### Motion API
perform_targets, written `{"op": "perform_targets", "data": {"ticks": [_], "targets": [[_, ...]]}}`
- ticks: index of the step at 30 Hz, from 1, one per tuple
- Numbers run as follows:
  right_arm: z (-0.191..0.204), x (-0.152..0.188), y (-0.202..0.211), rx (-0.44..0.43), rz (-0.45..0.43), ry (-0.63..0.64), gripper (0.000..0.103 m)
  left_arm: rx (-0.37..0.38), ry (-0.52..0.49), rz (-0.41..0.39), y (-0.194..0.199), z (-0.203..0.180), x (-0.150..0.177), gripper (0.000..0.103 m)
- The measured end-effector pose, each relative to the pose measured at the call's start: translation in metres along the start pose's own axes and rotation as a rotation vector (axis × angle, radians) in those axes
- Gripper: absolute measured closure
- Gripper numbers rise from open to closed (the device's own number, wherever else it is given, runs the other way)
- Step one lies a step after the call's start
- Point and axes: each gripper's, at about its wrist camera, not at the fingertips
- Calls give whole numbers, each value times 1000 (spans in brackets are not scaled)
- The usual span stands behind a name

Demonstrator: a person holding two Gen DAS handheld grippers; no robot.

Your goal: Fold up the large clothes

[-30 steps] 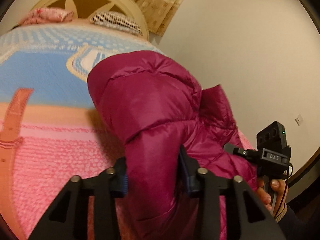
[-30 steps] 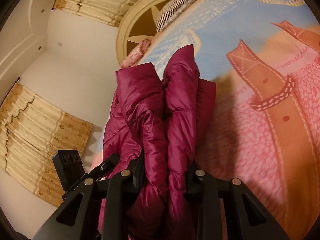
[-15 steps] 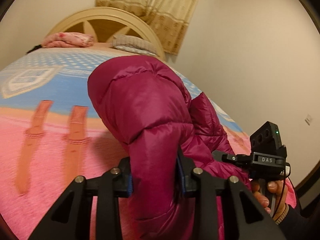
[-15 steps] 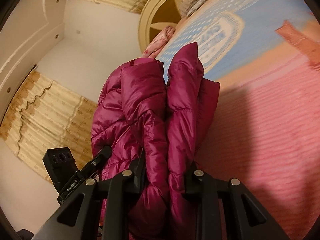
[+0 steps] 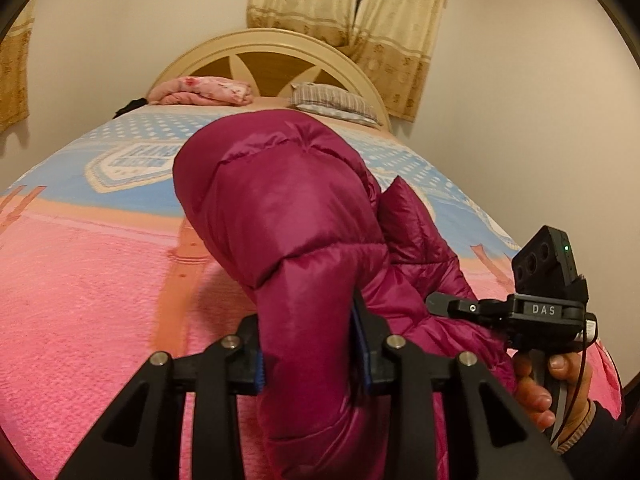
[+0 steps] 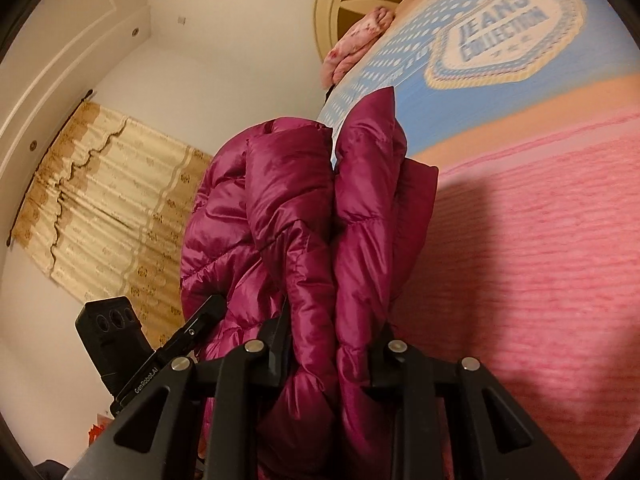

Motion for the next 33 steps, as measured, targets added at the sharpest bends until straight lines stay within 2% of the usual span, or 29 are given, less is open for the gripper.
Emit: {"op": "perform_targets", "data": {"ticks": [21, 33], "targets": [[58, 29, -114, -5, 168, 99, 77, -138, 89, -33, 44, 73, 19, 69], [68, 46, -179, 16, 254, 107, 77, -209, 138, 7, 44, 107, 45, 69]]}}
Point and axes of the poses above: each gripper's, at about its wrist camera, not at the fingertips, and y roughly against the way its jaws point, z to its left, x to its underside, and after that the axes turned 15 degrees about -y, right-handed
